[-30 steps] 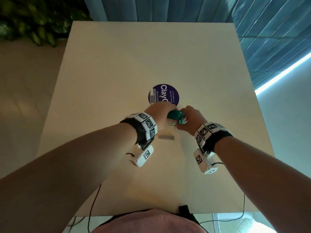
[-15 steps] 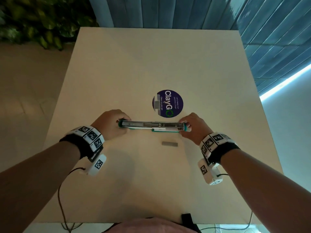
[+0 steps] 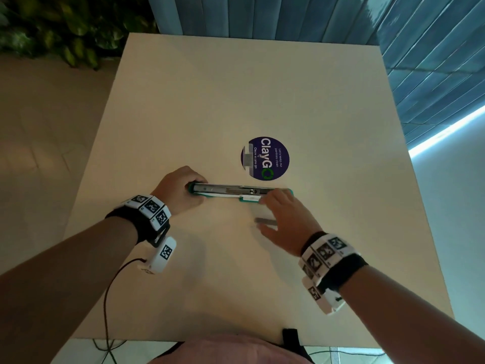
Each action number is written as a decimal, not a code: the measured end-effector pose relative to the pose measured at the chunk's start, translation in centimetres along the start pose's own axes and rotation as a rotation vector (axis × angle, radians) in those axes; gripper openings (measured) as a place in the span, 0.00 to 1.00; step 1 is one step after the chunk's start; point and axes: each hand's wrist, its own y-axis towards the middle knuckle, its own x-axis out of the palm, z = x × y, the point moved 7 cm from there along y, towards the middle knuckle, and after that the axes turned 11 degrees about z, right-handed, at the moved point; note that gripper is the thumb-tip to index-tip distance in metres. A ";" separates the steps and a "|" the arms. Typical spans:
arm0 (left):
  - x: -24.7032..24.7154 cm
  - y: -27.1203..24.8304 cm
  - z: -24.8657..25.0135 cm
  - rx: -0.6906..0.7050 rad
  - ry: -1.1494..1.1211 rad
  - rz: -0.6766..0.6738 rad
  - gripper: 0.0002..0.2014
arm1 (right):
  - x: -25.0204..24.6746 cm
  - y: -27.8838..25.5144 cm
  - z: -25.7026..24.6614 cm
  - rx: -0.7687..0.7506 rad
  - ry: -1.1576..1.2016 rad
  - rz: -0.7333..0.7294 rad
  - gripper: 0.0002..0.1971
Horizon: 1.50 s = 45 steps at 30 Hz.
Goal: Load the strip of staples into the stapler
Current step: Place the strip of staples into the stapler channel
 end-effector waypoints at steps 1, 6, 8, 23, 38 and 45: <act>0.0 0.0 -0.1 -0.008 -0.002 0.000 0.14 | 1.1 -0.6 -0.2 0.005 -0.037 -0.066 0.21; 0.2 -0.1 -0.4 -0.034 -0.029 -0.009 0.16 | 2.5 -1.3 1.0 0.096 0.054 -0.032 0.10; 0.2 -0.1 -0.4 -0.033 -0.026 -0.010 0.16 | 2.6 -1.1 1.0 0.100 0.065 -0.055 0.10; 0.1 -0.2 -0.4 -0.020 -0.052 0.000 0.15 | -1.7 4.0 1.6 0.021 -0.047 0.001 0.09; 0.1 -0.2 -0.4 -0.041 -0.074 0.011 0.16 | -1.5 3.7 0.4 -0.099 -0.190 -0.067 0.11; 0.0 -0.4 -0.2 -0.028 -0.079 0.011 0.17 | -1.2 3.8 1.7 0.040 -0.019 -0.024 0.11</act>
